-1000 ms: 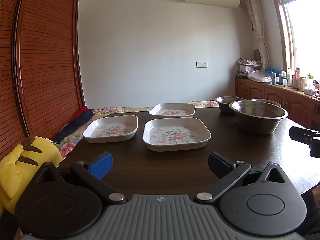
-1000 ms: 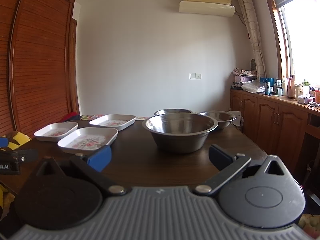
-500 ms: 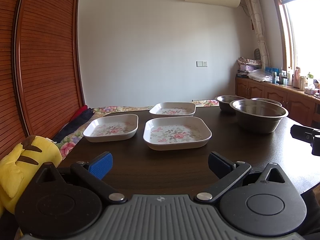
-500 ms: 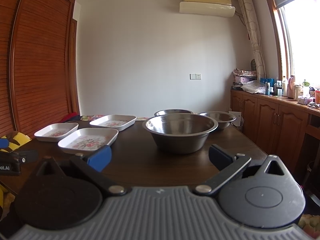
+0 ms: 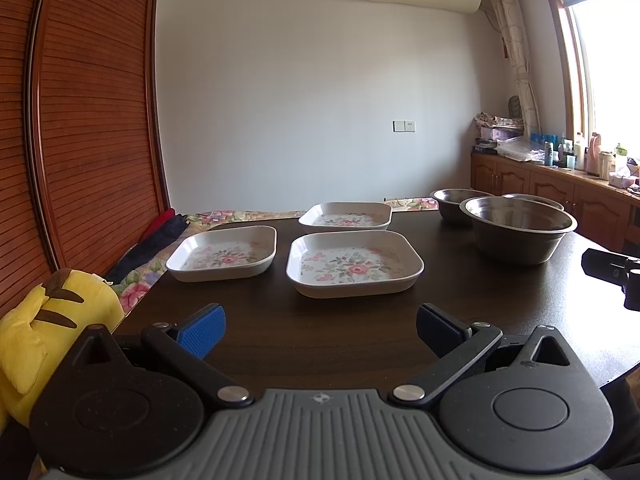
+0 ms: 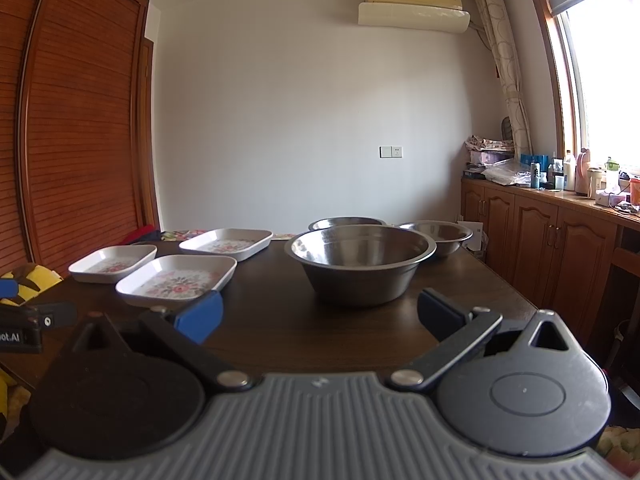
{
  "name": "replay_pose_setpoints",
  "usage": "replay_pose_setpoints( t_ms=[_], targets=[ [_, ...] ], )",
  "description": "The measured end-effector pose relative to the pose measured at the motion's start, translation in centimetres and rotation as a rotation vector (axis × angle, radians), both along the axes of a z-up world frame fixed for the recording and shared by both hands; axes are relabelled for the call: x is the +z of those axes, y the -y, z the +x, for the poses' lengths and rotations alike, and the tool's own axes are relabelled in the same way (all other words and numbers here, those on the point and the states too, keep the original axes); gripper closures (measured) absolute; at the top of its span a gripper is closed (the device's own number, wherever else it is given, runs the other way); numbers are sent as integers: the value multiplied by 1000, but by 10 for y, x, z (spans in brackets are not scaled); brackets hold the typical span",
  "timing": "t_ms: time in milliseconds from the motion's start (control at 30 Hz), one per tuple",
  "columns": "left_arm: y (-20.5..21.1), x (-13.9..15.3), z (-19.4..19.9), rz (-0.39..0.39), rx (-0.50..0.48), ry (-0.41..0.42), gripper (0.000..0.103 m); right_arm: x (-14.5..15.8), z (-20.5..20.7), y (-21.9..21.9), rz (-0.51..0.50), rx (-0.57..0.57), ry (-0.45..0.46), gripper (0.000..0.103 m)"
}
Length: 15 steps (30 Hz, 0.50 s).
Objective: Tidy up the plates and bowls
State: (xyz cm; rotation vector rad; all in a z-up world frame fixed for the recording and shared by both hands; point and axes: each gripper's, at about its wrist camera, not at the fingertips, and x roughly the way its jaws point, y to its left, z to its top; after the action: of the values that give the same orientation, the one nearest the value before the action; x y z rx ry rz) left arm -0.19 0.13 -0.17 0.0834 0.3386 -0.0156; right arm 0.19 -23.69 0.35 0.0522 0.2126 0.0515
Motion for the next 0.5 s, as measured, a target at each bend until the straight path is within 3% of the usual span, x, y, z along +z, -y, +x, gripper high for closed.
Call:
replay_pose_setpoints(
  t_ms=[500],
  targets=[
    [-3, -5, 15, 31, -3, -32, 0, -4, 20, -17, -39, 74, -23, 0]
  ],
)
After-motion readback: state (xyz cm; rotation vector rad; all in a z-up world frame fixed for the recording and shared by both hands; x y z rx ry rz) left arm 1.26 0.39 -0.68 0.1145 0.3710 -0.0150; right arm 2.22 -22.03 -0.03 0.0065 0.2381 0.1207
